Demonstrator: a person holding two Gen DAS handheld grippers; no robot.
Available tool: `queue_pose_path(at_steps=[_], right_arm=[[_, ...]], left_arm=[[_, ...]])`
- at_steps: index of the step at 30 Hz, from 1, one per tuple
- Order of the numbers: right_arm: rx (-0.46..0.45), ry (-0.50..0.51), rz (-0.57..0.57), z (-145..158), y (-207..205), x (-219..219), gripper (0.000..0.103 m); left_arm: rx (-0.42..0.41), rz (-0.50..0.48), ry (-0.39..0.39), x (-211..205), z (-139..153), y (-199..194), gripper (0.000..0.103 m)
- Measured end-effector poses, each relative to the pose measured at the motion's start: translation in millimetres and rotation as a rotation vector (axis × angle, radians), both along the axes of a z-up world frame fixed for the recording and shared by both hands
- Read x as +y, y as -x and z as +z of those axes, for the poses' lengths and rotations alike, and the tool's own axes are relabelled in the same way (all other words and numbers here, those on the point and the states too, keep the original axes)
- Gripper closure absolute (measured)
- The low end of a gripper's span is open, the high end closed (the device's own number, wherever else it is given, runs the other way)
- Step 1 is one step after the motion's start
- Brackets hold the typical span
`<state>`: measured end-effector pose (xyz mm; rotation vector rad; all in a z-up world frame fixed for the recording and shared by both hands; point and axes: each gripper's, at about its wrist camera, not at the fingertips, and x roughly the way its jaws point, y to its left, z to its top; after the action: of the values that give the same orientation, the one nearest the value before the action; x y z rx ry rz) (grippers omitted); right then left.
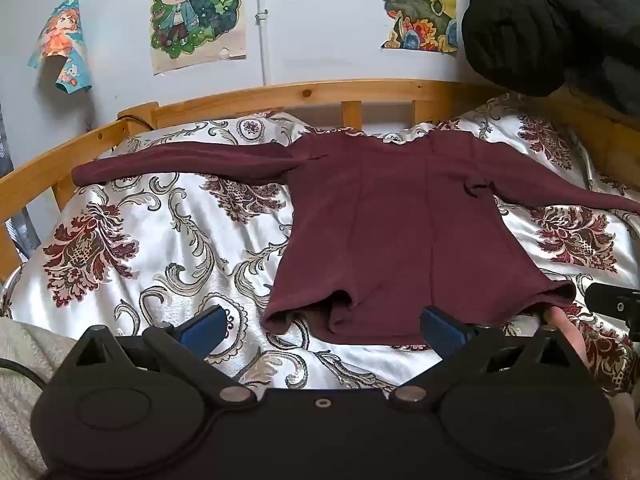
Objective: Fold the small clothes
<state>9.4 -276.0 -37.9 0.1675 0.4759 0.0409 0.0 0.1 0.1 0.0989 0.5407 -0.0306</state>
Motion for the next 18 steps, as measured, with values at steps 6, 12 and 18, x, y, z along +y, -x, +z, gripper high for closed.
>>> queue_pose_path(at_steps=[6, 12, 18], right_arm=[[-0.001, -0.001, -0.001, 0.4, 0.7, -0.5, 0.000], [0.002, -0.002, 0.000, -0.1, -0.2, -0.7, 0.000], [0.003, -0.003, -0.001, -0.1, -0.3, -0.9, 0.000]], left_arm=[[0.001, -0.005, -0.001, -0.9, -0.2, -0.2, 0.001], [0.002, 0.001, 0.001, 0.5, 0.1, -0.2, 0.001], [0.002, 0.001, 0.001, 0.1, 0.0, 0.0, 0.001]])
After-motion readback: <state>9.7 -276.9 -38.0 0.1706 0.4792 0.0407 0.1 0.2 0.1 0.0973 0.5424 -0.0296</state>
